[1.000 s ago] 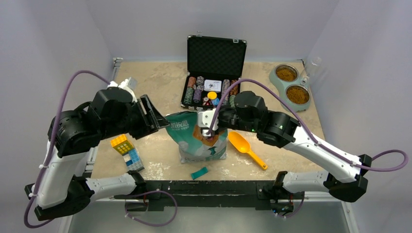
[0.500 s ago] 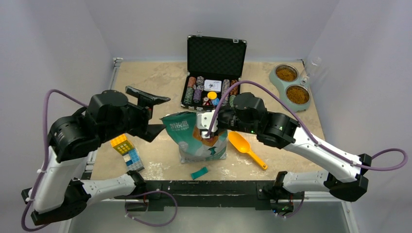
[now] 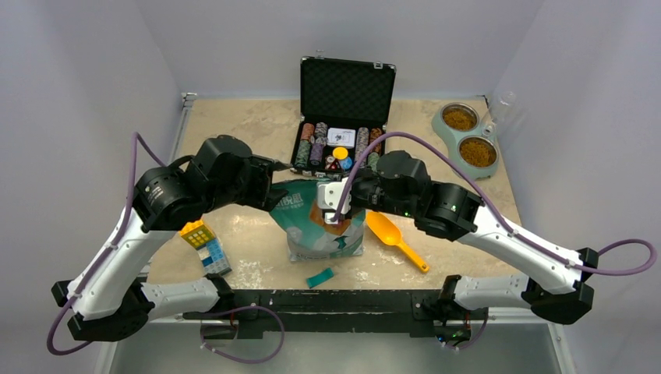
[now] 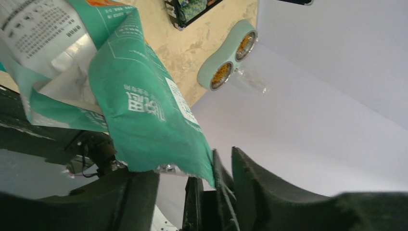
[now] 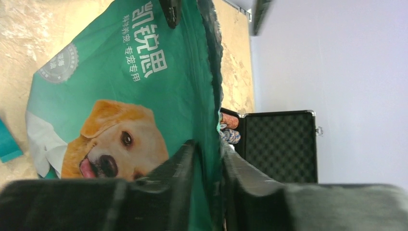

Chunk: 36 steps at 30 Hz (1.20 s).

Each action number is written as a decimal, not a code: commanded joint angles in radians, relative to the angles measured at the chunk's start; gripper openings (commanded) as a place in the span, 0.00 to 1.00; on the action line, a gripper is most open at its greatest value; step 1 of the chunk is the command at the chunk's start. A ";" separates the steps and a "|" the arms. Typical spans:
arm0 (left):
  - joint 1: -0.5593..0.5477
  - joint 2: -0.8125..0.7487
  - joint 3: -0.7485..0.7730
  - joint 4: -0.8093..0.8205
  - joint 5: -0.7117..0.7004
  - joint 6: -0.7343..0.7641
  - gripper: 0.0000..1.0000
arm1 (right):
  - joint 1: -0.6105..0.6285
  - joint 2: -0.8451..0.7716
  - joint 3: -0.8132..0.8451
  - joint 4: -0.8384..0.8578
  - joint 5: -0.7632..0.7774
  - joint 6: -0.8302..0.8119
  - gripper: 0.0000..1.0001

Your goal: Serve the pet food

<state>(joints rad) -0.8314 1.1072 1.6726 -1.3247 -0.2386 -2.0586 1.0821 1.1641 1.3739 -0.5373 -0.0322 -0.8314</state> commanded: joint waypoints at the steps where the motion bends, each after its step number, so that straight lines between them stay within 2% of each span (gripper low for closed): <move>1: 0.005 -0.018 -0.045 0.023 -0.027 -0.020 0.51 | 0.015 -0.032 0.006 0.032 0.015 -0.002 0.36; 5: 0.005 -0.060 -0.096 0.021 -0.032 -0.014 0.39 | 0.047 -0.015 0.019 0.039 -0.015 -0.008 0.45; 9: 0.003 -0.097 -0.124 0.027 -0.029 -0.012 0.29 | 0.084 0.034 0.025 0.067 0.021 -0.041 0.46; 17: 0.003 -0.115 -0.159 0.051 -0.011 -0.003 0.20 | 0.173 0.111 -0.011 0.242 0.280 -0.210 0.45; 21: 0.003 -0.128 -0.189 0.069 0.002 -0.018 0.22 | 0.192 0.122 -0.030 0.298 0.362 -0.269 0.32; 22: 0.003 -0.136 -0.200 0.078 0.004 -0.023 0.26 | 0.195 0.118 -0.037 0.312 0.377 -0.283 0.25; 24: 0.003 -0.144 -0.221 0.094 0.015 -0.032 0.35 | 0.199 0.111 -0.045 0.325 0.401 -0.302 0.04; 25: 0.003 -0.146 -0.231 0.103 0.017 -0.036 0.40 | 0.199 0.107 -0.045 0.318 0.403 -0.305 0.00; 27: 0.004 -0.148 -0.254 0.134 0.021 -0.040 0.47 | 0.200 0.101 -0.025 0.263 0.381 -0.287 0.00; 29: 0.005 -0.146 -0.263 0.164 0.016 -0.038 0.50 | 0.200 0.090 0.006 0.181 0.321 -0.230 0.00; 31: 0.004 -0.148 -0.271 0.194 -0.007 -0.016 0.47 | 0.200 0.068 -0.002 0.152 0.265 -0.205 0.00; 36: 0.006 -0.218 -0.389 0.325 -0.062 -0.005 0.20 | 0.200 0.044 -0.018 0.121 0.181 -0.156 0.00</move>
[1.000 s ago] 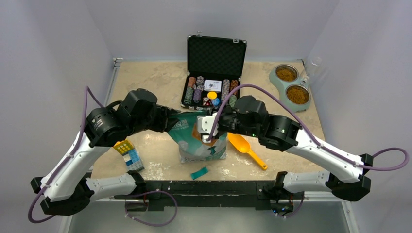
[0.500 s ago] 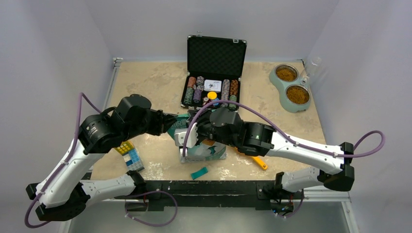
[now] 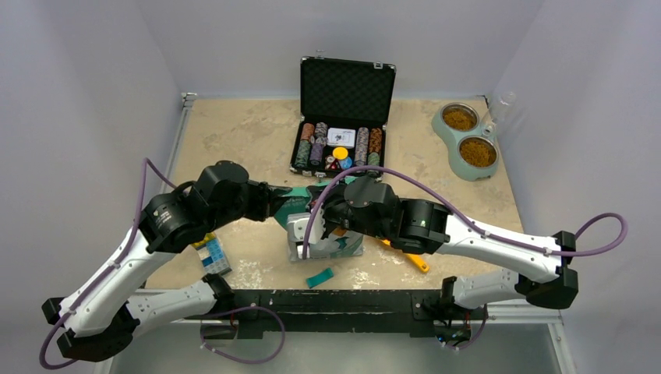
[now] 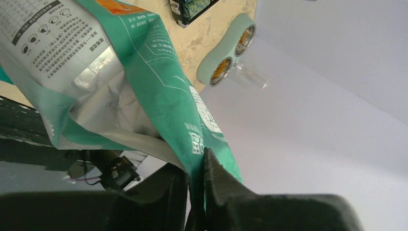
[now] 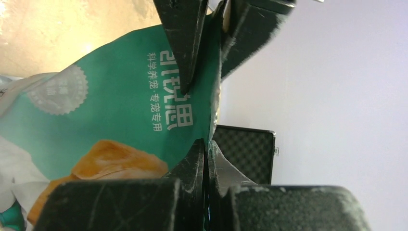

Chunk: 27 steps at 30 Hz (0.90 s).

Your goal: Serve the pet food

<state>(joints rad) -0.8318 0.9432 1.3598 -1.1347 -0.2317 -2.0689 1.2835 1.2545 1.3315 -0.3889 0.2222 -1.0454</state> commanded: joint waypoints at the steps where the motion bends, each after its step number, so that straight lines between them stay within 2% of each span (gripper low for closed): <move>1: 0.007 -0.069 -0.094 0.146 -0.070 0.000 0.03 | -0.001 -0.049 0.019 -0.027 -0.085 0.065 0.00; 2: 0.007 -0.078 -0.101 0.149 -0.068 -0.005 0.00 | 0.000 -0.048 0.014 -0.029 -0.093 0.067 0.04; 4: 0.006 -0.084 -0.092 0.148 -0.066 0.012 0.00 | -0.001 -0.038 0.002 -0.011 -0.092 0.070 0.20; 6: 0.007 -0.081 -0.073 0.139 -0.060 0.012 0.00 | -0.001 -0.015 0.003 0.019 -0.068 0.068 0.28; 11: 0.006 -0.085 -0.056 0.158 -0.042 -0.027 0.00 | 0.007 0.067 0.084 0.037 -0.022 0.087 0.32; 17: 0.007 -0.094 -0.068 0.196 -0.014 -0.086 0.00 | 0.029 0.105 0.092 0.057 0.003 0.058 0.35; 19: 0.006 -0.092 -0.064 0.191 0.000 -0.100 0.00 | 0.037 0.123 0.106 0.073 0.033 0.055 0.32; 20: 0.006 -0.090 -0.064 0.188 0.005 -0.109 0.00 | 0.039 0.137 0.120 0.084 0.080 0.056 0.23; 21: 0.006 -0.090 -0.064 0.184 0.007 -0.117 0.00 | 0.039 0.155 0.133 0.093 0.128 0.060 0.07; 22: 0.007 -0.089 -0.065 0.183 0.006 -0.122 0.00 | 0.039 0.172 0.149 0.091 0.160 0.070 0.00; 24: 0.007 -0.093 -0.064 0.174 -0.007 -0.130 0.00 | 0.028 0.180 0.194 -0.003 0.178 0.149 0.00; 27: 0.007 -0.102 -0.066 0.156 -0.026 -0.133 0.00 | 0.016 0.121 0.133 0.014 0.188 0.180 0.00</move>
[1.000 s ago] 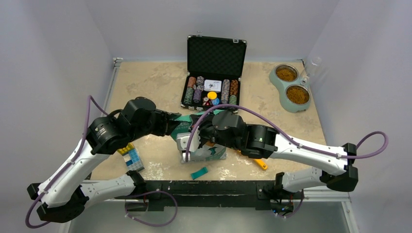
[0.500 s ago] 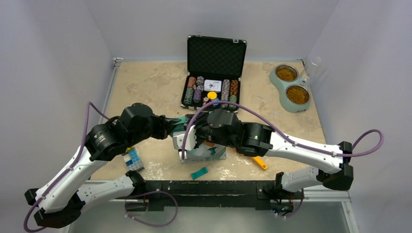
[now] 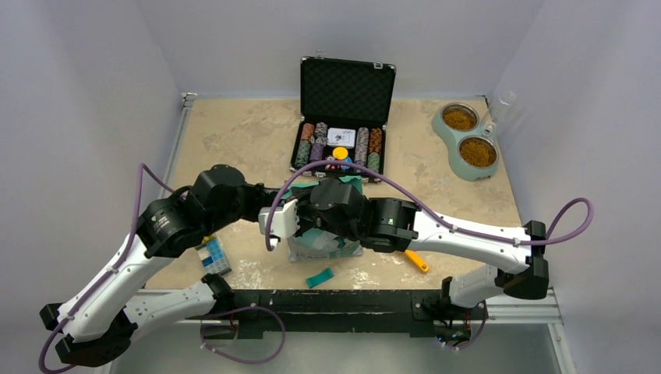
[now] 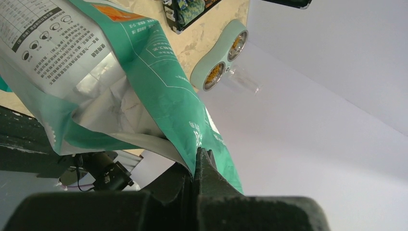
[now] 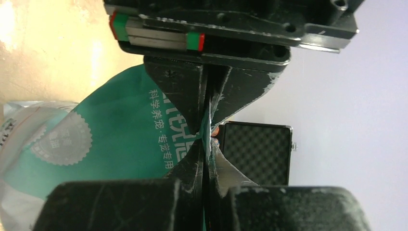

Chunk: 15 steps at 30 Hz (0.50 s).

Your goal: Serve the pet food

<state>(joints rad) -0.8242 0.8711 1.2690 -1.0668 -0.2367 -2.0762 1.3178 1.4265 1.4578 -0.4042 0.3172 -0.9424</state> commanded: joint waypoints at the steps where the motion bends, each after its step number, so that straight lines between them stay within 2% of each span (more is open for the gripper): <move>1: -0.001 -0.032 0.022 0.084 -0.024 -0.127 0.00 | -0.034 -0.055 0.017 -0.007 0.079 0.115 0.00; 2: -0.001 -0.035 0.019 0.085 -0.025 -0.132 0.00 | -0.054 -0.056 0.036 -0.054 0.045 0.148 0.05; 3: -0.001 -0.038 0.015 0.087 -0.026 -0.134 0.00 | -0.068 -0.062 0.038 -0.069 0.019 0.158 0.23; 4: -0.001 -0.039 0.012 0.090 -0.025 -0.135 0.00 | -0.073 -0.081 -0.006 -0.037 0.021 0.145 0.32; 6: -0.001 -0.041 0.012 0.093 -0.026 -0.137 0.00 | -0.076 -0.096 -0.043 -0.015 0.016 0.114 0.36; 7: -0.001 -0.041 0.013 0.093 -0.026 -0.137 0.00 | -0.080 -0.092 -0.042 -0.017 0.018 0.109 0.26; 8: -0.001 -0.041 0.013 0.093 -0.028 -0.136 0.00 | -0.087 -0.081 -0.025 -0.036 0.027 0.108 0.02; 15: -0.001 -0.044 0.032 0.067 -0.046 -0.135 0.00 | -0.144 -0.093 0.025 -0.075 0.062 0.132 0.00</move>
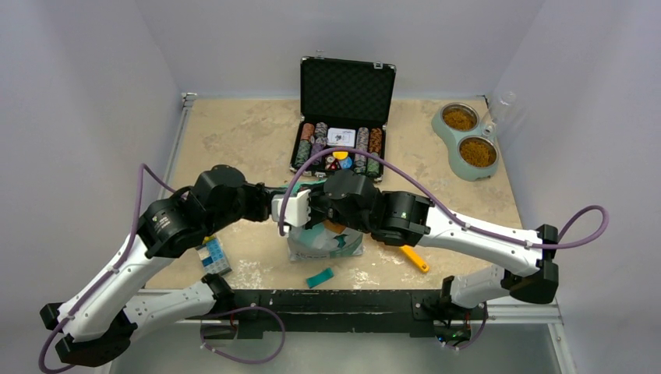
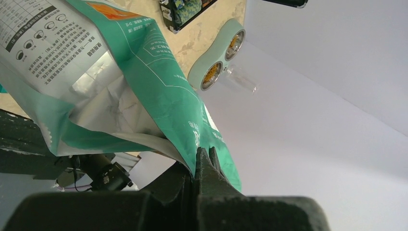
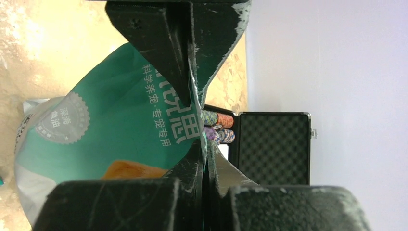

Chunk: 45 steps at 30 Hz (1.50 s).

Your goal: Serve the pet food

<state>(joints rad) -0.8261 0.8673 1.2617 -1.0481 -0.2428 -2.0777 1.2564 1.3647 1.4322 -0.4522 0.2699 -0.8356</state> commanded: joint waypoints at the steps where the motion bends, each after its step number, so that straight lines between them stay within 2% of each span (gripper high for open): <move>1: 0.001 -0.039 0.043 0.043 -0.043 -0.133 0.00 | -0.094 -0.044 0.044 -0.038 0.096 0.029 0.09; 2: 0.001 -0.040 0.046 0.039 -0.044 -0.131 0.00 | -0.098 -0.066 0.010 -0.014 0.098 0.012 0.22; 3: 0.001 -0.040 0.047 0.039 -0.043 -0.130 0.00 | -0.100 -0.090 -0.031 0.037 0.112 -0.016 0.25; 4: 0.001 -0.040 0.047 0.037 -0.041 -0.130 0.00 | -0.100 -0.106 -0.053 0.054 0.118 -0.034 0.24; 6: 0.001 -0.040 0.045 0.032 -0.042 -0.128 0.00 | -0.103 -0.112 -0.049 0.042 0.139 -0.038 0.01; 8: 0.000 -0.041 0.044 0.027 -0.043 -0.128 0.00 | -0.103 -0.105 -0.015 -0.028 0.132 -0.013 0.00; 12: 0.001 -0.045 0.040 0.024 -0.046 -0.129 0.00 | -0.120 -0.126 -0.002 0.000 0.148 0.041 0.01; 13: 0.001 -0.045 0.042 0.022 -0.047 -0.130 0.00 | -0.133 -0.131 0.014 -0.026 0.130 0.061 0.14; 15: 0.001 -0.045 0.044 0.018 -0.049 -0.130 0.00 | -0.140 -0.164 -0.024 0.001 0.119 0.037 0.21; 16: 0.001 -0.044 0.045 0.019 -0.049 -0.128 0.00 | -0.140 -0.178 -0.040 0.017 0.126 0.023 0.17; 17: 0.001 -0.044 0.045 0.020 -0.047 -0.128 0.00 | -0.144 -0.183 -0.037 0.002 0.130 0.020 0.05; 18: 0.001 -0.042 0.046 0.020 -0.047 -0.127 0.00 | -0.146 -0.180 -0.025 -0.029 0.136 0.024 0.00; 20: 0.000 -0.041 0.048 0.020 -0.047 -0.125 0.00 | -0.146 -0.186 -0.020 -0.070 0.123 0.031 0.00; 23: 0.001 -0.040 0.051 0.021 -0.047 -0.124 0.00 | -0.156 -0.211 -0.033 -0.043 0.115 0.046 0.00; 25: 0.000 -0.040 0.055 0.016 -0.051 -0.122 0.00 | -0.172 -0.228 -0.048 -0.030 0.117 0.056 0.15; 26: 0.001 -0.040 0.055 0.015 -0.052 -0.122 0.00 | -0.176 -0.237 -0.061 -0.027 0.121 0.044 0.16; 30: 0.001 -0.042 0.050 0.013 -0.052 -0.119 0.00 | -0.193 -0.250 -0.076 -0.046 0.149 0.033 0.08; 31: 0.001 -0.042 0.048 0.012 -0.050 -0.119 0.00 | -0.194 -0.251 -0.082 -0.045 0.163 0.025 0.00; 34: 0.001 -0.043 0.050 0.012 -0.054 -0.118 0.00 | -0.199 -0.265 -0.069 -0.107 0.118 0.042 0.00; 37: 0.001 -0.043 0.057 0.005 -0.062 -0.118 0.00 | -0.206 -0.284 -0.081 -0.074 0.134 0.056 0.00; 38: 0.001 -0.042 0.060 0.003 -0.062 -0.117 0.00 | -0.222 -0.294 -0.083 -0.074 0.115 0.072 0.05; 39: 0.001 -0.041 0.062 0.003 -0.062 -0.116 0.00 | -0.231 -0.310 -0.098 -0.065 0.094 0.078 0.19; 40: 0.001 -0.038 0.063 0.003 -0.062 -0.116 0.00 | -0.234 -0.337 -0.128 -0.039 0.081 0.067 0.21; 41: 0.000 -0.037 0.063 0.003 -0.060 -0.116 0.00 | -0.235 -0.354 -0.152 -0.016 0.081 0.052 0.16; 42: 0.001 -0.035 0.062 0.004 -0.059 -0.115 0.00 | -0.237 -0.356 -0.154 -0.026 0.083 0.049 0.00; 45: 0.001 -0.034 0.064 0.001 -0.061 -0.114 0.00 | -0.239 -0.343 -0.131 -0.089 0.093 0.055 0.00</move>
<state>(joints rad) -0.8345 0.8745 1.2655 -1.0195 -0.2317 -2.0850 1.0832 1.0706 1.2842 -0.5064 0.1555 -0.7738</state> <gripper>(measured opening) 0.023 0.021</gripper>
